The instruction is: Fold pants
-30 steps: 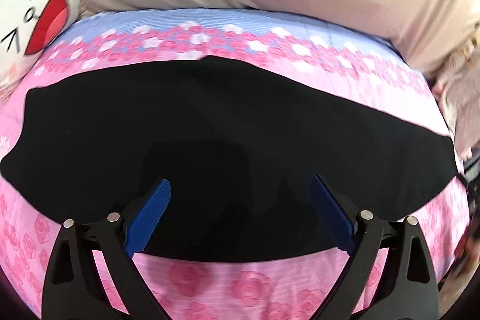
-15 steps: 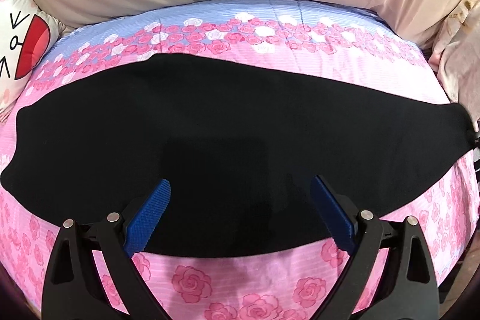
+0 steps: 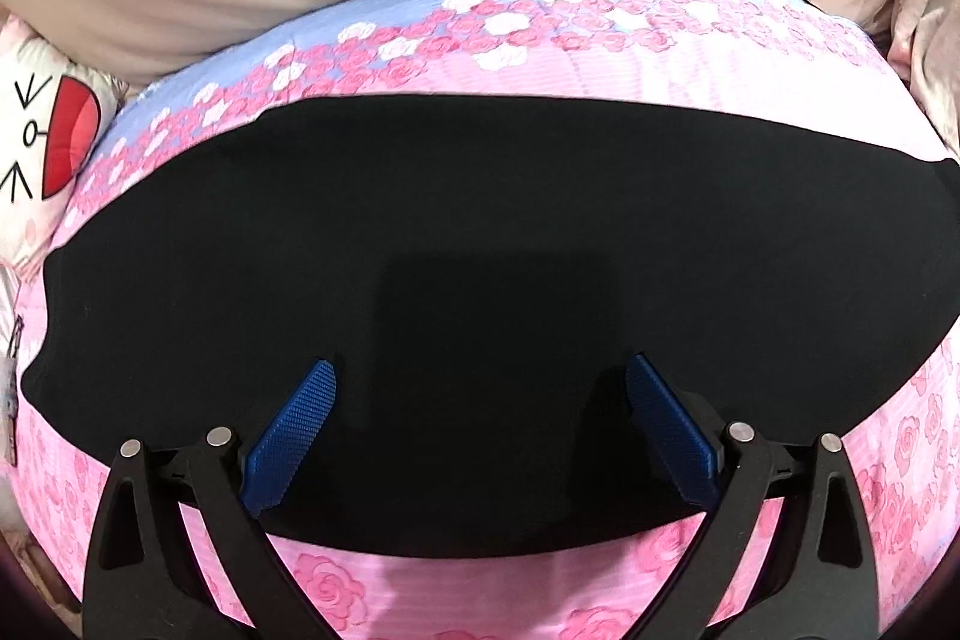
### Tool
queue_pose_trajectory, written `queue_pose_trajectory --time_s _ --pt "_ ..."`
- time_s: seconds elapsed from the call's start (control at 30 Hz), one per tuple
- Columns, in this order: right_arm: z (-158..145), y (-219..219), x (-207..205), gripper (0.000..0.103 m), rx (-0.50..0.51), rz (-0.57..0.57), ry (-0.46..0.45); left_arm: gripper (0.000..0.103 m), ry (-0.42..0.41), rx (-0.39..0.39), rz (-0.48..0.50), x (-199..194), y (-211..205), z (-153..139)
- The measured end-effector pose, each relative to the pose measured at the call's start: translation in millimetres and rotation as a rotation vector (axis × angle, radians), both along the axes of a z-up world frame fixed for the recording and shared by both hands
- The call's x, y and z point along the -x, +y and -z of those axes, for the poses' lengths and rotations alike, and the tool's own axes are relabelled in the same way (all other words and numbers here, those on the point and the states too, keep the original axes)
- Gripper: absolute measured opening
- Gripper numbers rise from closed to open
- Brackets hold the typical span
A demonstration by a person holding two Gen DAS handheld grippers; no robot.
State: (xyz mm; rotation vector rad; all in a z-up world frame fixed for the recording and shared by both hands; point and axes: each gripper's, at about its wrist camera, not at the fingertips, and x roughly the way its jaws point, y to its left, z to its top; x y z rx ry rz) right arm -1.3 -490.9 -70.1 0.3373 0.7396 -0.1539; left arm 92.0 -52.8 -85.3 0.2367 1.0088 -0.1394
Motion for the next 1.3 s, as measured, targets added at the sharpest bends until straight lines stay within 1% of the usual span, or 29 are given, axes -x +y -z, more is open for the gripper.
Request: queue_pose_trajectory --time_s 0.03,0.07,0.1,0.13,0.17,0.2,0.23,0.3,0.37,0.43,0.47,0.53,0.6,0.7,0.8,0.87,0.93,1.07,1.17,1.3 --pt "6.1 3.7 -15.5 0.023 0.004 -0.033 0.021 0.096 -0.004 -0.004 0.007 0.2 -3.2 -0.4" --pt "13.8 4.1 -26.6 0.022 0.022 -0.040 0.051 0.096 -0.006 -0.008 0.014 0.9 -6.9 -0.9" --pt "19.9 4.9 -36.6 0.011 0.071 -0.008 0.111 0.096 -0.009 -0.016 0.020 1.8 -10.3 -1.6" --pt "28.9 -10.1 -43.7 0.000 0.099 0.049 0.143 0.096 -0.013 -0.025 0.025 3.4 -11.4 -3.1" --pt "26.9 -26.2 -38.9 0.000 0.031 0.088 0.112 0.096 -0.021 -0.031 0.027 5.3 -11.1 -5.5" --pt "22.2 -32.0 -33.4 0.015 -0.004 0.116 0.086 0.096 -0.030 -0.033 0.026 8.6 -10.5 -7.9" --pt "11.0 -37.3 -16.0 0.036 0.006 0.183 0.042 0.096 -0.039 -0.031 0.025 10.1 -7.6 -10.5" --pt "0.9 -34.7 14.8 0.066 0.055 0.255 0.003 0.096 -0.056 -0.025 0.012 10.9 -0.5 -14.0" --pt "6.3 -31.2 35.3 0.065 0.030 0.267 -0.004 0.096 -0.071 -0.018 -0.001 10.6 3.2 -15.3" --pt "17.9 -26.5 46.4 0.065 -0.025 0.266 0.020 0.096 -0.088 -0.015 -0.002 9.4 0.5 -15.4" --pt "23.0 -20.7 51.9 0.065 -0.030 0.271 0.029 0.096 -0.096 -0.015 0.001 8.9 -2.5 -15.6" --pt "23.0 -7.2 58.1 0.065 0.007 0.276 0.039 0.096 -0.127 -0.030 0.009 9.1 -12.6 -17.1" --pt "22.6 10.7 54.6 0.065 0.049 0.286 0.048 0.096 -0.162 -0.049 0.019 11.8 -19.8 -19.7" --pt "13.8 41.1 50.9 0.066 0.069 0.274 0.016 0.096 -0.196 -0.059 0.024 16.0 -24.6 -23.1" --pt "10.5 68.6 43.2 0.074 0.090 0.245 0.004 0.096 -0.210 -0.048 0.020 19.5 -21.5 -26.5" --pt "10.7 80.8 34.7 0.074 0.105 0.235 0.000 0.096 -0.212 -0.043 0.016 20.3 -18.4 -27.6" --pt "10.7 81.0 31.8 0.074 0.104 0.256 0.005 0.096 -0.210 -0.035 0.009 20.6 -12.9 -28.2" --pt "9.4 69.1 36.9 0.075 0.057 0.315 0.001 0.096 -0.203 -0.029 -0.001 22.1 -1.6 -26.8" --pt "8.9 60.0 45.0 0.075 0.071 0.362 0.014 0.098 -0.196 -0.025 -0.010 24.0 8.3 -23.3" --pt "11.6 41.1 56.2 0.075 0.060 0.419 0.030 0.098 -0.177 -0.014 -0.023 23.4 19.9 -15.6"
